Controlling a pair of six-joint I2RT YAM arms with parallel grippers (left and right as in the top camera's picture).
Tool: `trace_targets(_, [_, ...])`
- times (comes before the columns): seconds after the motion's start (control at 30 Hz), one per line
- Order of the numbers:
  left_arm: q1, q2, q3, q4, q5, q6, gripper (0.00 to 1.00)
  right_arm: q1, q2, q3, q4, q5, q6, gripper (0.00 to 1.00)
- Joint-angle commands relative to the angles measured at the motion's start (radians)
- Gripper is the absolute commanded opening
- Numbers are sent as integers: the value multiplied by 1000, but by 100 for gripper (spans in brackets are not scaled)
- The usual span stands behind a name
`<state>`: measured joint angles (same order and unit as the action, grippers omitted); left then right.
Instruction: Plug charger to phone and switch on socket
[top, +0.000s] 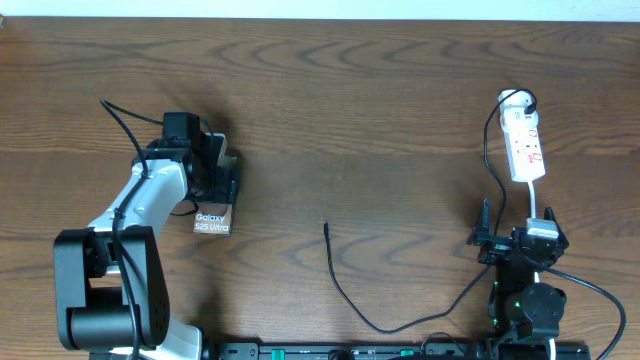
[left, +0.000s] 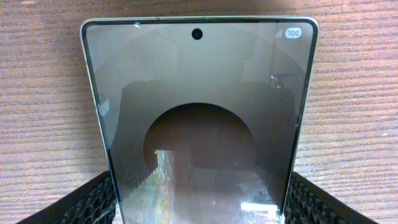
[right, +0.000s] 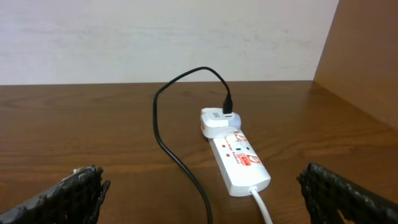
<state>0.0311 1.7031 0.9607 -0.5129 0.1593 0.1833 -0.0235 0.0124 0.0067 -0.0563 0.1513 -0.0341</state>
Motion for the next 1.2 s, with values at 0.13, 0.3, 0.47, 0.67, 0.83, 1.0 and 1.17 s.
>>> trace_targets(0.13, [0, -24, 9, 2, 17, -16, 8, 18, -4, -1, -4, 7, -8, 99])
trace_targets(0.3, [0, -24, 9, 2, 17, -24, 7, 18, -4, -1, -4, 7, -8, 99])
trace_targets(0.47, [0, -23, 5, 2, 17, -29, 7, 18, -4, -1, -4, 7, -8, 99])
trace_targets(0.67, [0, -23, -9, 3, 17, -69, 8, 18, -4, -1, -4, 7, -8, 99])
trace_targets(0.83, [0, -23, -19, 7, 16, -89, 8, 18, -4, -1, -4, 7, -8, 99])
trace_targets(1.0, [0, -23, -23, 14, 16, -92, 7, 18, -4, -1, -4, 7, -8, 99])
trace_targets(1.17, [0, -21, -24, 22, 13, -145, 7, 18, -4, -1, -4, 7, -8, 99])
